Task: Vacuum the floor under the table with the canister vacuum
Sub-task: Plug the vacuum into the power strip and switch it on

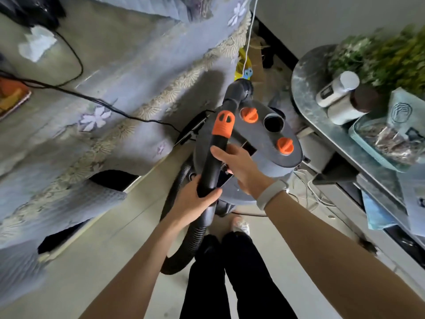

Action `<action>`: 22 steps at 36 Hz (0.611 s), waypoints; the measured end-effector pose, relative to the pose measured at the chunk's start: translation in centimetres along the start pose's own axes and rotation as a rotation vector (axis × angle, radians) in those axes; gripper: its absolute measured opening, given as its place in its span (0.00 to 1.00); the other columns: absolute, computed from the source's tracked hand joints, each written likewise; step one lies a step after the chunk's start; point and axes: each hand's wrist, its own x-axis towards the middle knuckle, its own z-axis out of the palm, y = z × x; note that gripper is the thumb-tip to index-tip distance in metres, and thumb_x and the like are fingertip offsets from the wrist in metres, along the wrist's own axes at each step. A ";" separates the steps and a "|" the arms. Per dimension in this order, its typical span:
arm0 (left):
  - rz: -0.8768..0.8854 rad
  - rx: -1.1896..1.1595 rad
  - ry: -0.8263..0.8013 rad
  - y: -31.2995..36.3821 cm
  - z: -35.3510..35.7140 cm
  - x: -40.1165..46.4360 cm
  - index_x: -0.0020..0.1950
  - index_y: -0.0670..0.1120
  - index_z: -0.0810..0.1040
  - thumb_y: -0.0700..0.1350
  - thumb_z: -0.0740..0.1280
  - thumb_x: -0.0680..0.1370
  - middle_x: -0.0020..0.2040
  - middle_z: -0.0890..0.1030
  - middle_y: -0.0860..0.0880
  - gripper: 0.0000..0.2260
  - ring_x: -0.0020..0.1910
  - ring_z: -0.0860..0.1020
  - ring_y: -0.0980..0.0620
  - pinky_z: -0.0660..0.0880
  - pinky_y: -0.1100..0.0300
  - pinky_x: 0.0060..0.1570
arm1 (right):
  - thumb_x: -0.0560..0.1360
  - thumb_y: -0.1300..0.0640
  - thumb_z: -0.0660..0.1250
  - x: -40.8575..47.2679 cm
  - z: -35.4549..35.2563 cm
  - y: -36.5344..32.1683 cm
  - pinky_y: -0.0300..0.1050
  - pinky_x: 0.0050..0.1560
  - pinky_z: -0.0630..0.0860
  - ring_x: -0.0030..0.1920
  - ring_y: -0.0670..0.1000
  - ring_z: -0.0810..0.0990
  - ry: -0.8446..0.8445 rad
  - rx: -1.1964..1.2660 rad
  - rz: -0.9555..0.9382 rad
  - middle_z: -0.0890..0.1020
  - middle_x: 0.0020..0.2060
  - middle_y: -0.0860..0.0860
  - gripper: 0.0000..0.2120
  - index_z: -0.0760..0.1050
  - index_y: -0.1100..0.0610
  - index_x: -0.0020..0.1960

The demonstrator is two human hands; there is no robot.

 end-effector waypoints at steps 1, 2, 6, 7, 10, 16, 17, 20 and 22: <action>0.012 -0.011 0.023 0.0 0.0 -0.1 0.49 0.46 0.76 0.58 0.69 0.66 0.41 0.81 0.46 0.19 0.42 0.81 0.49 0.78 0.52 0.45 | 0.78 0.54 0.66 -0.1 0.0 0.1 0.38 0.40 0.69 0.40 0.46 0.75 -0.007 -0.033 -0.034 0.79 0.42 0.51 0.12 0.77 0.61 0.56; 0.028 -0.018 0.044 0.0 0.0 -0.2 0.49 0.45 0.76 0.56 0.69 0.68 0.40 0.81 0.47 0.17 0.41 0.81 0.50 0.77 0.54 0.43 | 0.78 0.55 0.64 -0.1 -0.2 0.3 0.39 0.44 0.70 0.42 0.46 0.76 0.003 -0.064 -0.078 0.79 0.43 0.51 0.11 0.77 0.61 0.56; 0.026 -0.024 0.191 -1.0 -1.0 -0.9 0.48 0.48 0.73 0.48 0.70 0.71 0.37 0.79 0.49 0.10 0.35 0.79 0.59 0.75 0.64 0.37 | 0.79 0.54 0.62 0.7 -3.2 2.2 0.45 0.63 0.67 0.59 0.51 0.74 0.098 -0.589 -0.367 0.78 0.56 0.51 0.13 0.76 0.56 0.62; 0.021 -0.007 0.226 -1.3 -1.3 -1.1 0.46 0.49 0.72 0.44 0.71 0.73 0.36 0.78 0.50 0.08 0.33 0.78 0.61 0.73 0.66 0.35 | 0.79 0.53 0.63 1.1 -4.2 2.9 0.50 0.65 0.65 0.63 0.53 0.72 0.102 -0.844 -0.464 0.77 0.60 0.51 0.15 0.74 0.55 0.65; 0.040 0.075 0.273 -2.3 -2.2 -1.7 0.45 0.51 0.69 0.40 0.70 0.74 0.35 0.75 0.52 0.10 0.34 0.77 0.55 0.72 0.60 0.36 | 0.73 0.47 0.69 2.4 -6.7 4.2 0.59 0.61 0.69 0.62 0.60 0.75 -0.022 -1.422 -0.783 0.77 0.61 0.55 0.24 0.74 0.56 0.65; 0.130 0.356 0.305 -3.3 -4.1 -2.1 0.55 0.43 0.72 0.44 0.70 0.74 0.41 0.79 0.47 0.13 0.39 0.78 0.47 0.75 0.54 0.38 | 0.67 0.41 0.73 6.0 -8.1 4.1 0.59 0.60 0.73 0.53 0.59 0.81 -0.254 -1.801 -1.033 0.81 0.51 0.57 0.28 0.78 0.58 0.60; 0.142 0.400 0.304 -3.5 -4.4 -2.2 0.58 0.43 0.72 0.45 0.70 0.74 0.42 0.80 0.47 0.15 0.40 0.79 0.47 0.74 0.54 0.39 | 0.66 0.42 0.74 6.4 -7.9 4.0 0.57 0.59 0.74 0.49 0.59 0.81 -0.259 -1.820 -1.068 0.81 0.48 0.57 0.27 0.79 0.58 0.58; 0.164 0.504 0.313 -4.0 -5.2 -2.3 0.60 0.45 0.73 0.46 0.71 0.73 0.42 0.80 0.48 0.17 0.41 0.80 0.45 0.72 0.55 0.38 | 0.64 0.42 0.76 7.1 -7.5 3.9 0.55 0.55 0.78 0.42 0.59 0.81 -0.239 -1.813 -1.158 0.81 0.42 0.57 0.26 0.80 0.59 0.54; 0.168 0.551 0.348 -4.3 -5.6 -2.2 0.59 0.44 0.73 0.46 0.71 0.73 0.41 0.81 0.47 0.17 0.41 0.80 0.43 0.69 0.57 0.36 | 0.64 0.41 0.76 7.1 -7.5 4.0 0.52 0.52 0.79 0.40 0.59 0.80 -0.223 -1.820 -1.170 0.80 0.40 0.56 0.26 0.80 0.60 0.52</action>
